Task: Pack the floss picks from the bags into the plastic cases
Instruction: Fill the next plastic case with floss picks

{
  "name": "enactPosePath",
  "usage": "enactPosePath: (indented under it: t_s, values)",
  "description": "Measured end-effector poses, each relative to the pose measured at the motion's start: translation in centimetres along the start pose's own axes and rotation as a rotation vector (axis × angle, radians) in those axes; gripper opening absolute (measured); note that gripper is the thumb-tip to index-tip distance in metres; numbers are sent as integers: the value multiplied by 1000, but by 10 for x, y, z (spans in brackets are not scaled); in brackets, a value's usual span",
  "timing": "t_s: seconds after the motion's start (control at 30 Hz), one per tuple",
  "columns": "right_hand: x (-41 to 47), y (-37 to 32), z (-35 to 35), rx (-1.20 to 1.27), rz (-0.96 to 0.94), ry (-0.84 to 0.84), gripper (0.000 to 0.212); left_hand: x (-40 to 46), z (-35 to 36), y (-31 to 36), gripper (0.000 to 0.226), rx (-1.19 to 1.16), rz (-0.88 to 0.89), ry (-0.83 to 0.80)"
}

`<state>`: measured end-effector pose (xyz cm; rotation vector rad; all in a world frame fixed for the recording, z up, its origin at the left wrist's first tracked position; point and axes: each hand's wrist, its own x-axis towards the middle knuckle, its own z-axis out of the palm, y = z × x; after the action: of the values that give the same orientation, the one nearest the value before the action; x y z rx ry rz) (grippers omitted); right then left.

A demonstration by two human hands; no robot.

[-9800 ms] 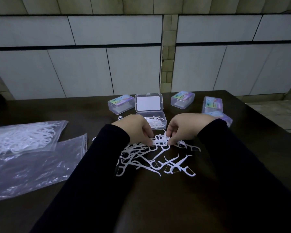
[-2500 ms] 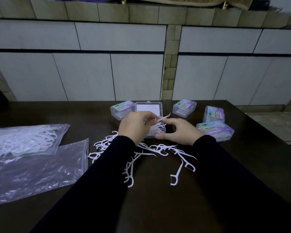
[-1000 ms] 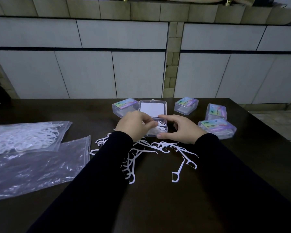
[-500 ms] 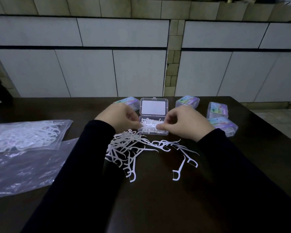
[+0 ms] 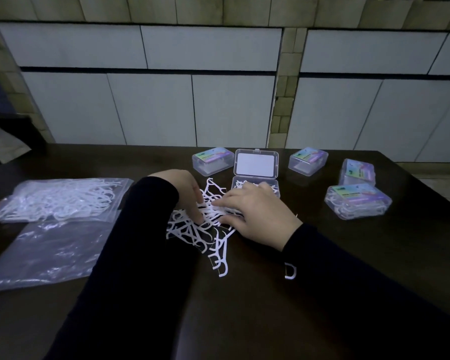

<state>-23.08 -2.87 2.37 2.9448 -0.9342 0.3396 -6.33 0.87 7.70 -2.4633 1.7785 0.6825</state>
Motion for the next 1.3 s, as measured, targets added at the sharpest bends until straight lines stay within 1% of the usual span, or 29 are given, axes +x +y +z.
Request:
enactPosePath:
  t_s: [0.17, 0.27, 0.43, 0.5, 0.6, 0.67, 0.77, 0.97, 1.07, 1.17, 1.23, 1.3]
  values:
    - [-1, 4, -6, -2, 37, 54, 36, 1, 3, 6, 38, -13, 42, -5]
    - [-5, 10, -12, 24, 73, 58, 31, 1, 5, 5, 31, -41, 85, 42]
    - [-9, 23, -20, 86, 152, 133, 18, 3, 6, 5, 24, -45, 164, 101]
    - [-11, 28, -22, 132, 188, 165, 14, 4, 6, 6, 24, -35, 181, 130]
    - [-13, 37, -22, 269, 223, 241, 4, 4, 6, 6, 22, -40, 193, 155]
    - [-13, 42, -19, 387, 255, 290, 9, 4, 5, 5, 18, -45, 208, 171]
    - [-14, 49, -17, 508, 288, 372, 9, 3, 4, 3, 9, -83, 226, 188]
    - [-14, 59, -14, 562, 349, 517, 5, -1, 1, 5, 13, -162, 260, 240]
    - [-12, 64, -8, 563, 399, 530, 9, 0, 3, 6, 15, -214, 290, 280]
    - [-11, 65, -5, 562, 414, 521, 5, 2, 6, 7, 11, -256, 313, 315]
    - [-10, 65, -3, 567, 423, 512, 8, 3, 7, 8, 8, -317, 340, 338]
    - [-9, 65, -1, 548, 419, 521, 9, 6, 7, 10, 8, -373, 370, 413]
